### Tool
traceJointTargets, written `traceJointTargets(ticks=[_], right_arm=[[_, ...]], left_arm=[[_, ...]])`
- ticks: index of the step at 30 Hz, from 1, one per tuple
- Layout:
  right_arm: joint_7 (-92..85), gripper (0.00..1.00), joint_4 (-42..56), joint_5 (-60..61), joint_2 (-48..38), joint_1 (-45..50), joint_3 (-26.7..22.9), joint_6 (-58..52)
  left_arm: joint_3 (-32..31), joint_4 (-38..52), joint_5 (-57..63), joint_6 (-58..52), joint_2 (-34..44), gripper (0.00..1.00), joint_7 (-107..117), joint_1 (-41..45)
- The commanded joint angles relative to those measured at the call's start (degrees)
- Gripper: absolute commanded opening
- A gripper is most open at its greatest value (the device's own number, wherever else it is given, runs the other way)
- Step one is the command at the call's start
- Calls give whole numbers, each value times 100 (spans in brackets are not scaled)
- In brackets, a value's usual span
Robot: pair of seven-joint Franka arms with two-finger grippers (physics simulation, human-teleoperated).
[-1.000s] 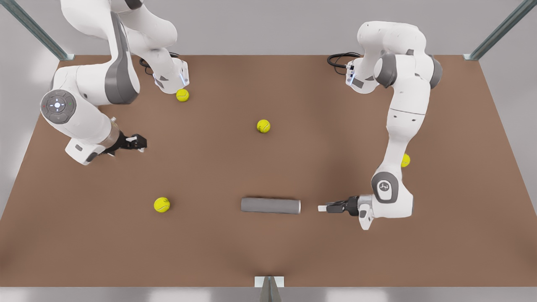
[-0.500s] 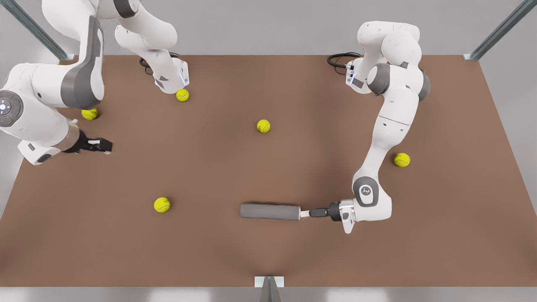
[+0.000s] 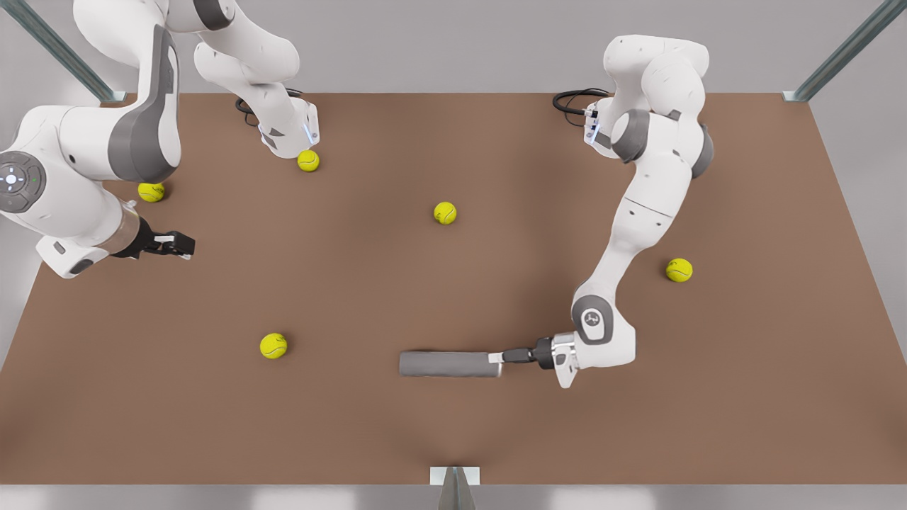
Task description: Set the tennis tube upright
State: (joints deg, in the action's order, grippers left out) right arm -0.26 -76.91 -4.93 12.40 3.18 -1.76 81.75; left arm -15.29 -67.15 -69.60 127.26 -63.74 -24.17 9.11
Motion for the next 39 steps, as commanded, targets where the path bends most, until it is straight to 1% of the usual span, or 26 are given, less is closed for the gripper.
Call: traceJointTargets(ticks=[1,14,35,36,37,38,39], right_arm=[[0,100,0,1,0,-2,0,-1],[0,100,0,-17,0,7,0,-1],[9,100,0,-25,0,-11,-9,-1],[9,100,0,-17,0,-11,-9,-1],[0,100,0,-26,0,-11,-9,-1],[9,100,0,-17,0,-11,-9,-1],[9,100,0,-26,0,-2,-9,-1]], left_arm=[[-9,0,-9,18,-7,100,0,3],[-211,9,-9,158,-77,100,-149,47],[-273,-52,-1,202,-95,100,-211,240],[-273,-52,-1,202,-103,92,-211,240],[-273,-52,-1,202,-103,76,-211,240],[-273,-88,-1,202,-103,69,-211,240],[-273,-96,-1,202,-103,69,-211,240]])
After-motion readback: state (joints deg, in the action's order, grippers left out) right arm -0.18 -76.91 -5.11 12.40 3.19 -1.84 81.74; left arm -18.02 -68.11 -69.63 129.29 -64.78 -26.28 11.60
